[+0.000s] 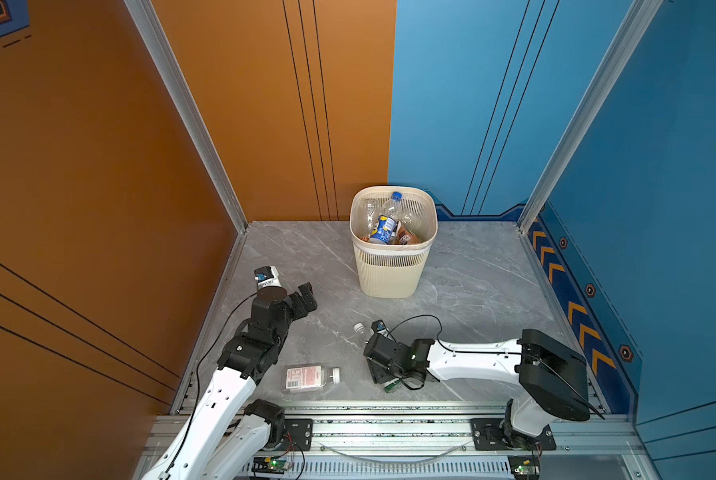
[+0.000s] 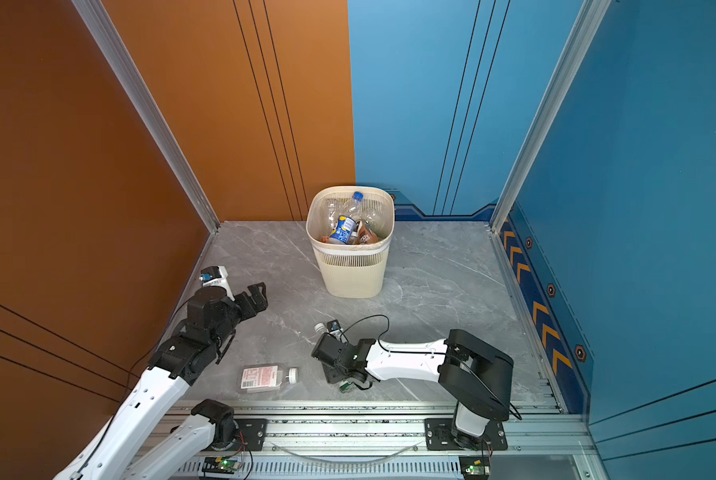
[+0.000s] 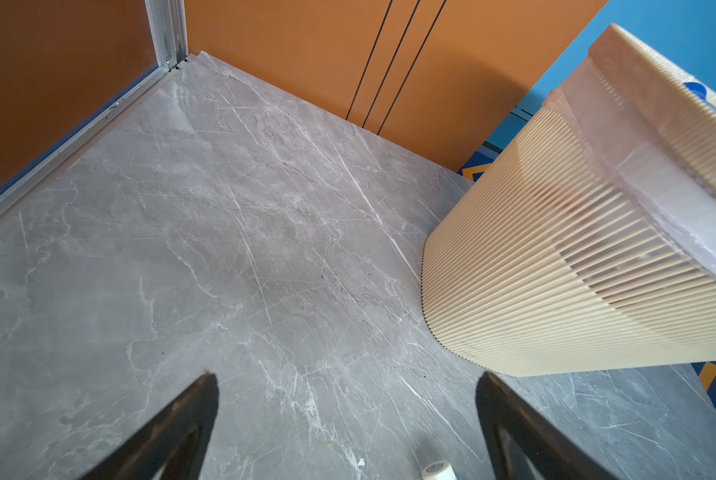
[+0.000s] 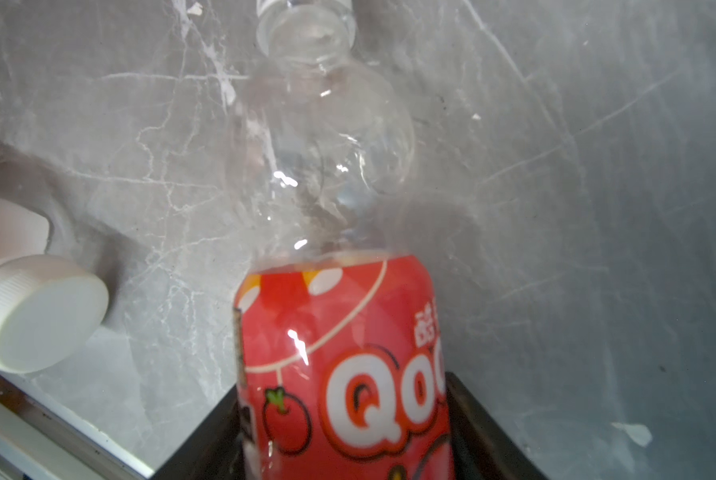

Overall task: Put the plastic bottles in the bin
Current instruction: 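Lower the right gripper onto the red Qoo bottle and close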

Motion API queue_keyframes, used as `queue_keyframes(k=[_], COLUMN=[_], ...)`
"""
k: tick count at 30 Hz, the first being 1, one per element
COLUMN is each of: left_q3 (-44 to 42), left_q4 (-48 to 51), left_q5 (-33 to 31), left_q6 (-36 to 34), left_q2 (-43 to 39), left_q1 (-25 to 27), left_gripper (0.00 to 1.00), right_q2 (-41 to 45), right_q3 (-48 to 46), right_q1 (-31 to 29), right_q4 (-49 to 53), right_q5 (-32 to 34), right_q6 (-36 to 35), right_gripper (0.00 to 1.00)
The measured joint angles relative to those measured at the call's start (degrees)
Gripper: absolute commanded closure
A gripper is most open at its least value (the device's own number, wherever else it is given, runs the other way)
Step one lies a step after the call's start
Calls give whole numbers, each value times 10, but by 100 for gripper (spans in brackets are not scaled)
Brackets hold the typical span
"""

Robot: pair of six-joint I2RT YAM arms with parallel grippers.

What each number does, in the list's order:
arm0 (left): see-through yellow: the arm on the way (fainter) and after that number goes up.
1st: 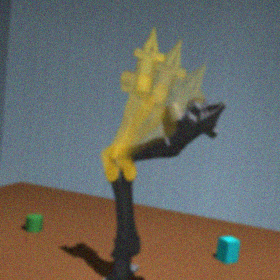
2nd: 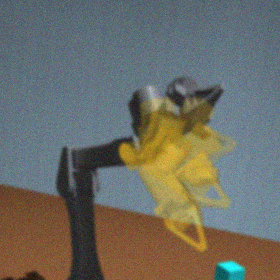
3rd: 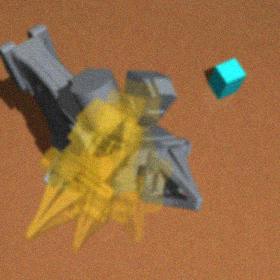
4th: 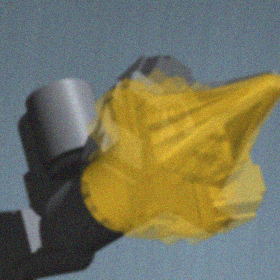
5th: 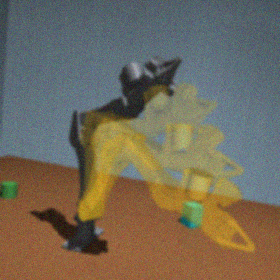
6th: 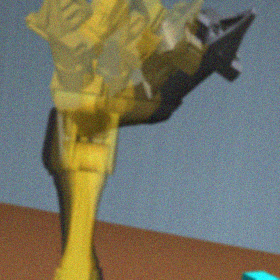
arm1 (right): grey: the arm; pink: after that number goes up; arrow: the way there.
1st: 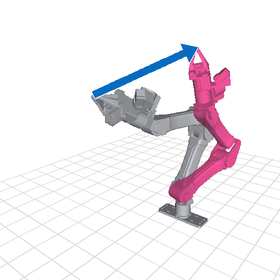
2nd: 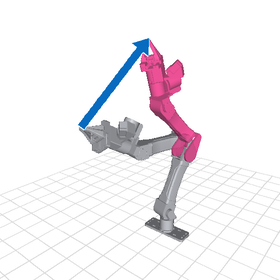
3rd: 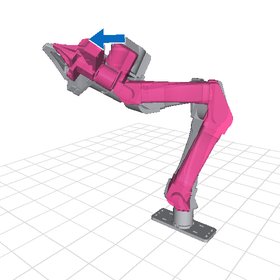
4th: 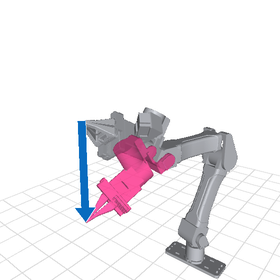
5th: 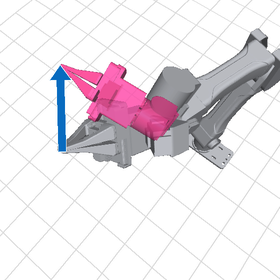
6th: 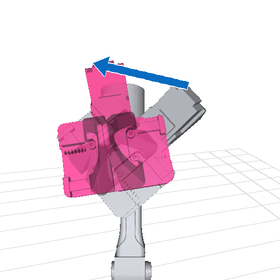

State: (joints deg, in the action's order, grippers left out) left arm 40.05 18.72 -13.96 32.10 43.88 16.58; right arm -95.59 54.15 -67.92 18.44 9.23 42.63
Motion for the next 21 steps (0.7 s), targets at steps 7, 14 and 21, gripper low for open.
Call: queue_keyframes(k=[7, 14, 21], left_q3=[-7, -15, -19], left_q4=[0, -7, -13], left_q5=[12, 22, 31], left_q6=[9, 21, 29], left_q2=[0, 2, 13], left_q1=[-10, -16, -20], left_gripper=[3, 2, 3], right_q2=[1, 59, 166], right_q3=[0, -32, -107], right_q1=[2, 17, 46], right_q4=[0, -2, -5], right_q5=[0, 17, 56], right_q6=[4, 22, 57], right_gripper=[45, 46, 46])
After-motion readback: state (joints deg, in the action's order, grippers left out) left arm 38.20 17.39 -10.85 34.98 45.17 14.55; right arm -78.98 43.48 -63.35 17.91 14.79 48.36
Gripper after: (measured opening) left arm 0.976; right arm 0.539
